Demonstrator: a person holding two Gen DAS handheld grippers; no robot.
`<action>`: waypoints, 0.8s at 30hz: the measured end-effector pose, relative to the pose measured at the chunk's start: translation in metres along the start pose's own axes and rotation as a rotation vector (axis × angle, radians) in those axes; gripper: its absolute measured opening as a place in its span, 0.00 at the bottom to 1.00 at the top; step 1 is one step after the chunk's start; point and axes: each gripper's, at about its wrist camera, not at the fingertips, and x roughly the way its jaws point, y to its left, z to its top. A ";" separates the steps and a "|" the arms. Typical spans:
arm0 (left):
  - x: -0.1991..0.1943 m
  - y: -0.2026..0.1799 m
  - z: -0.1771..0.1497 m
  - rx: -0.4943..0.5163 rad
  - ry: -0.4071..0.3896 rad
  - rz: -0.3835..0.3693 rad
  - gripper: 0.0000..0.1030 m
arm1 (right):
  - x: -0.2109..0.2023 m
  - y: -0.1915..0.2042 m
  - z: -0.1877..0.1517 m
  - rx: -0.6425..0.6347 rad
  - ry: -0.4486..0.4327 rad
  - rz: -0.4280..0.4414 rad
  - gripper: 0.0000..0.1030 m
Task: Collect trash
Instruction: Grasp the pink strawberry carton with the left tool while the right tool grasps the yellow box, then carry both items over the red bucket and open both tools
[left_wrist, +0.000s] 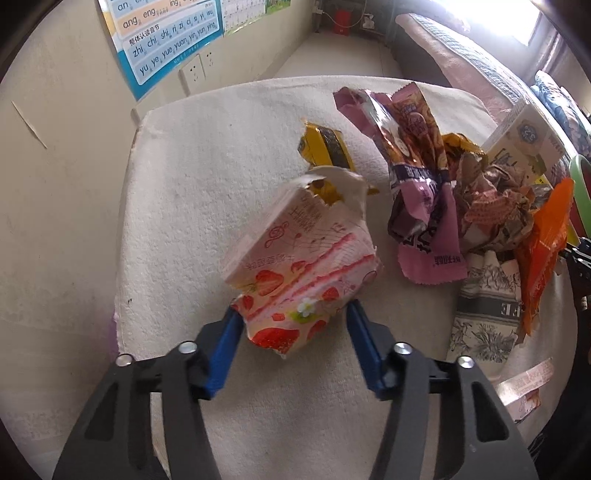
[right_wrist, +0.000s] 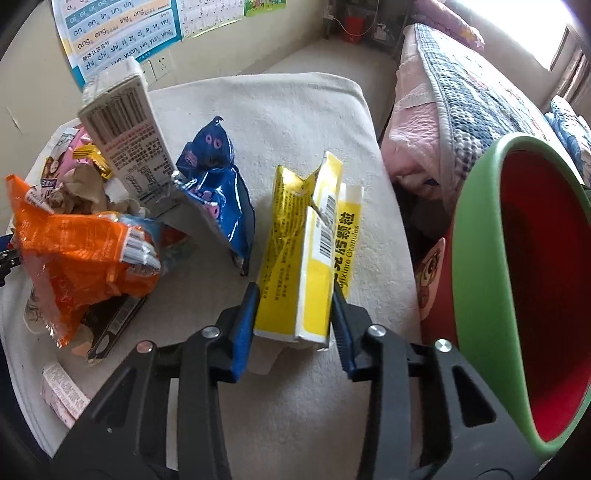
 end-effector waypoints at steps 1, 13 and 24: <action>-0.001 -0.001 -0.002 0.001 0.002 -0.006 0.45 | -0.004 -0.001 -0.002 -0.002 -0.011 -0.003 0.35; -0.035 -0.001 -0.029 -0.076 -0.059 -0.052 0.36 | -0.051 -0.001 -0.019 -0.007 -0.085 0.017 0.27; -0.080 -0.007 -0.048 -0.110 -0.131 -0.084 0.36 | -0.101 -0.004 -0.027 0.019 -0.168 0.063 0.27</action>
